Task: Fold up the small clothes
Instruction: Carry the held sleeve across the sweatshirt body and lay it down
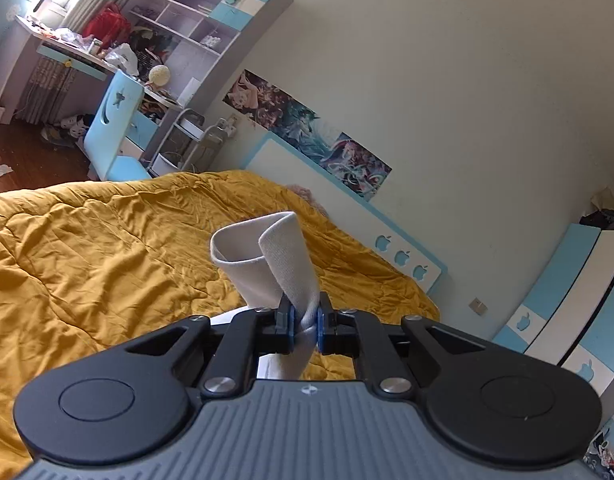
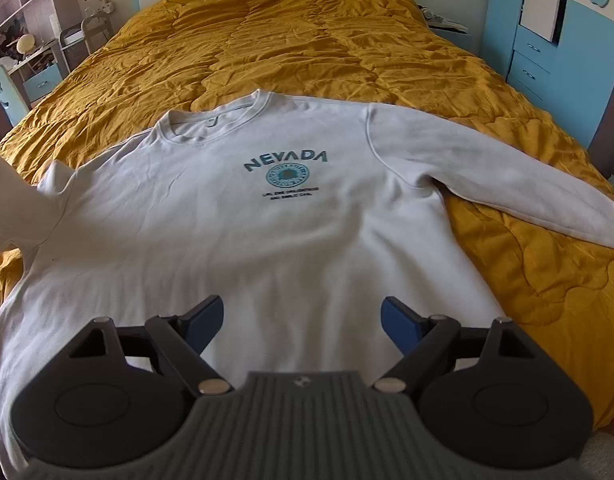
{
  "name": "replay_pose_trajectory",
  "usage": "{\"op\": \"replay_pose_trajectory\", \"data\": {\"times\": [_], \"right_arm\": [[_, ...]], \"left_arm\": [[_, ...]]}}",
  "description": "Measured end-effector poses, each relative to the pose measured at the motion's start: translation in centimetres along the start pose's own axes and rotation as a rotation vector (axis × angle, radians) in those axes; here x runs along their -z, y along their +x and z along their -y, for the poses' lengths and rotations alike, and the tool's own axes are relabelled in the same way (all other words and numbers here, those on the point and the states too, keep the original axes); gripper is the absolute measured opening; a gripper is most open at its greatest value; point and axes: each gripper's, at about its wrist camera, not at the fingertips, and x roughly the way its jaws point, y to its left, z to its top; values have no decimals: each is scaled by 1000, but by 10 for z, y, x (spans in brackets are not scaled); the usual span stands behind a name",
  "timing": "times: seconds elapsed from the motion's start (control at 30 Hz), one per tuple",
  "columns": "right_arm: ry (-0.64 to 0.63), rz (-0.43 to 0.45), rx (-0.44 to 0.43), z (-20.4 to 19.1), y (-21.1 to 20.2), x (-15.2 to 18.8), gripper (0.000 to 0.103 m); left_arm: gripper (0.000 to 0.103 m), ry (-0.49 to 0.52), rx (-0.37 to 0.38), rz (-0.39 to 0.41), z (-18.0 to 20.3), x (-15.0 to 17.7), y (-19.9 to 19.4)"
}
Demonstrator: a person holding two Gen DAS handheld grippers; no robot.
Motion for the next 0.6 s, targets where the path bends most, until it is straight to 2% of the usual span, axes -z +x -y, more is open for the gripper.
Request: {"op": "replay_pose_trajectory", "data": {"times": [0.13,0.33,0.47,0.5,0.53,0.57,0.6], "right_arm": [[104,5,-48,43,-1,9,82],[193,-1,-59,87,-1,26,82],[247,1,-71,108,-3,35,82],[260,2,-77,112,-4,36,82],[269,2,-84,114,-4,37,82],[276,3,-90,117,-5,39,82],[276,2,-91,117,-5,39,82]], "left_arm": [[10,49,51,-43,53,29,27],[10,58,191,-152,122,84,61],[11,69,283,-270,167,138,80],[15,77,313,-316,174,151,85],[26,91,355,-371,182,165,89],[52,125,411,-459,191,184,94],[65,159,459,-524,196,199,94]]}}
